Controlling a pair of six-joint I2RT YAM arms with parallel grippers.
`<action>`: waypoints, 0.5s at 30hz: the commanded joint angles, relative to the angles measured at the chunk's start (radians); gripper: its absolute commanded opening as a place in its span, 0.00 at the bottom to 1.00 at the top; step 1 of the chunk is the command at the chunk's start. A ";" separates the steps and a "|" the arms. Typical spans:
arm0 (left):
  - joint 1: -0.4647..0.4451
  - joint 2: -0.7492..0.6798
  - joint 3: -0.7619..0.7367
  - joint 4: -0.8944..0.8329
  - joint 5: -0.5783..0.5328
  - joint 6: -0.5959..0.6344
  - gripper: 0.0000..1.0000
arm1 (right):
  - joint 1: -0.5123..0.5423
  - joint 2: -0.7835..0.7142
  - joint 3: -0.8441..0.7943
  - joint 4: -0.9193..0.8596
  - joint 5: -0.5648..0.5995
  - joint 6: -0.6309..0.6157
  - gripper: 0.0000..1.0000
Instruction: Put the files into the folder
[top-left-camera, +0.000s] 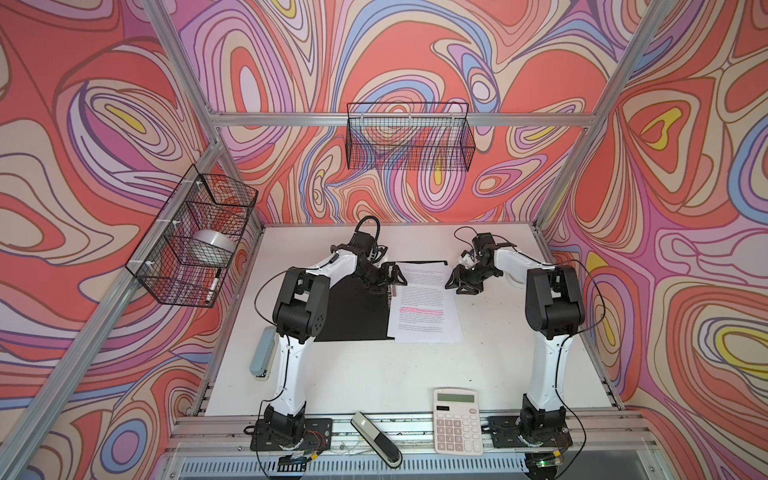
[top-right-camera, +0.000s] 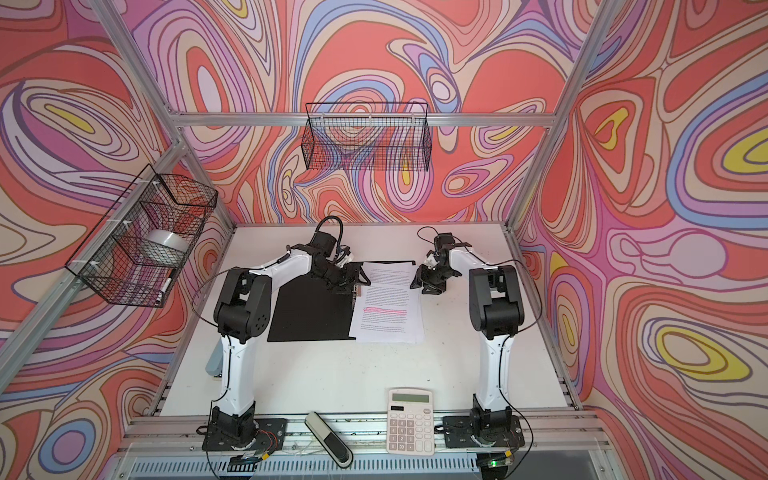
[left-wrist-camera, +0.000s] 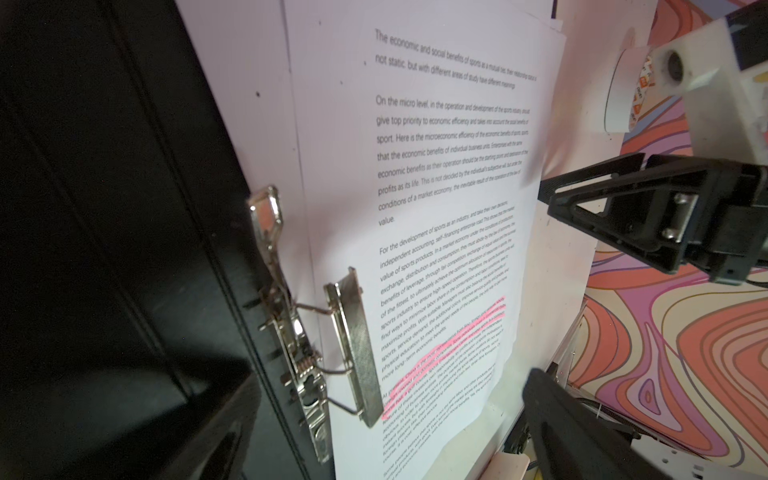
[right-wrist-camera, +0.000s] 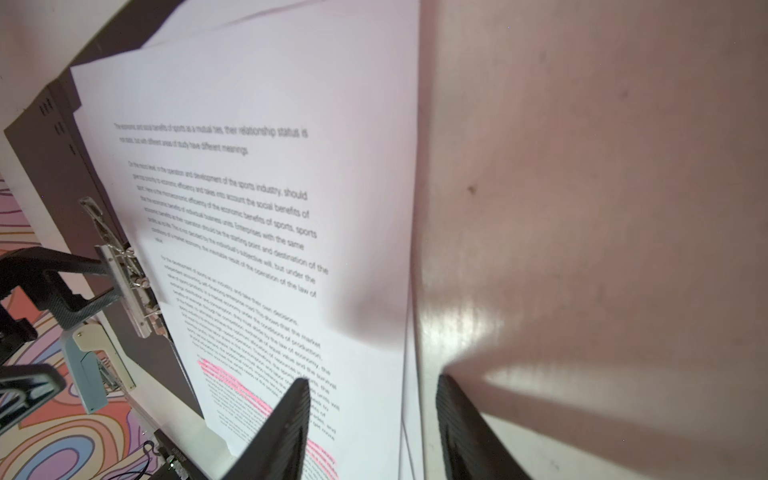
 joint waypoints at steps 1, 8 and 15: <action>-0.005 -0.043 -0.040 -0.082 -0.060 -0.007 1.00 | 0.002 0.000 0.024 0.002 0.070 0.005 0.54; -0.024 -0.146 -0.134 -0.145 -0.051 -0.019 1.00 | -0.001 -0.009 0.025 0.017 0.120 0.045 0.56; -0.093 -0.216 -0.260 -0.086 -0.037 -0.040 1.00 | -0.018 -0.076 -0.053 0.048 0.084 0.099 0.56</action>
